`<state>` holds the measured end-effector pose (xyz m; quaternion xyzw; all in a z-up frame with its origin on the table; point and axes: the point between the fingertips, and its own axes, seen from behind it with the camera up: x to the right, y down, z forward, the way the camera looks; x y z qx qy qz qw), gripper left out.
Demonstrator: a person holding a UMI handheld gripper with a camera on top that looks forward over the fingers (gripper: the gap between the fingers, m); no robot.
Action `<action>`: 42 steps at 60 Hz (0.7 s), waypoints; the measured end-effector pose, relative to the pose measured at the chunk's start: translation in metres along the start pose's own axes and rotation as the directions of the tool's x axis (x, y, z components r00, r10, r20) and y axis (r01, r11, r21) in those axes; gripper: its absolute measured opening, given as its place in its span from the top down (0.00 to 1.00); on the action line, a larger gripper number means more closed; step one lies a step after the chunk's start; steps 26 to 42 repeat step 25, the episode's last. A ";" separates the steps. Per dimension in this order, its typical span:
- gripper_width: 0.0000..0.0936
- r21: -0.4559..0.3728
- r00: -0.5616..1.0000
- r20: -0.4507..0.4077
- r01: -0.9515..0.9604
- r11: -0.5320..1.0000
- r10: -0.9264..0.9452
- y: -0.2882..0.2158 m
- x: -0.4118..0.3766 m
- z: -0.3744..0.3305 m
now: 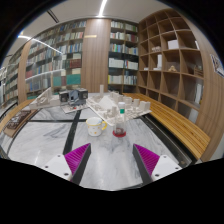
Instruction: Pour water
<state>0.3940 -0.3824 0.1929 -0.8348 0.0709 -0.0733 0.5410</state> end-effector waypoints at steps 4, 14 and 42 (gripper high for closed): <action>0.08 0.006 1.000 -0.009 0.007 1.000 -0.007 0.000 -0.001 -0.015; 0.08 0.014 1.000 -0.017 0.024 1.000 -0.024 0.002 0.000 -0.038; 0.08 0.030 0.999 -0.036 0.022 0.999 -0.021 -0.001 0.006 -0.049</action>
